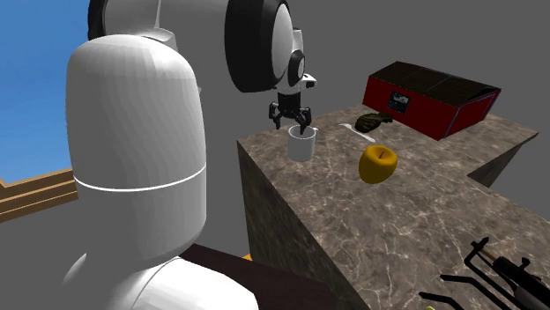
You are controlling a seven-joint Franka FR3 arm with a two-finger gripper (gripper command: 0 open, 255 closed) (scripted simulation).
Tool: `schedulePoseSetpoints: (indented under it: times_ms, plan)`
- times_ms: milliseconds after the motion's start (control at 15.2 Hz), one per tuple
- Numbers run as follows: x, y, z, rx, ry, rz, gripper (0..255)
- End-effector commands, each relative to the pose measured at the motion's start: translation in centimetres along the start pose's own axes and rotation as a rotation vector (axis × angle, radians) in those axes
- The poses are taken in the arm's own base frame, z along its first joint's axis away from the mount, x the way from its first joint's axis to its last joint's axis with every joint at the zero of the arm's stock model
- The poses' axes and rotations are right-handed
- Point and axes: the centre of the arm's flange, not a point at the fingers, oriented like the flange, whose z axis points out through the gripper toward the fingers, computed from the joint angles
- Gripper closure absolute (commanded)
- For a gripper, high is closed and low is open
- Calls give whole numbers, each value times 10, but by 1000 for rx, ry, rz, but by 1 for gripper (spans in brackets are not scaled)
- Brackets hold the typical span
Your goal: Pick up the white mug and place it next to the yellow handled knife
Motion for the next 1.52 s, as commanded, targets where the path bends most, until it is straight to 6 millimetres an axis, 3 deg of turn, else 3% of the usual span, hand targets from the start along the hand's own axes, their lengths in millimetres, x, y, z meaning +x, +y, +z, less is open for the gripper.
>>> schedulePoseSetpoints:
  times_ms: [0, 132, 660, 726, 1320, 1452]
  plan:
    - [1, 0, 11, 0, 1, 0, 0]
    - [1, 0, 25, 0, 1, 0, 0]
    - [1, 0, 24, 0, 1, 0, 0]
    - [1, 0, 24, 0, 1, 0, 255]
    - [1, 0, 25, 0, 1, 0, 255]
    - [2, 0, 14, 0, 1, 0, 255]
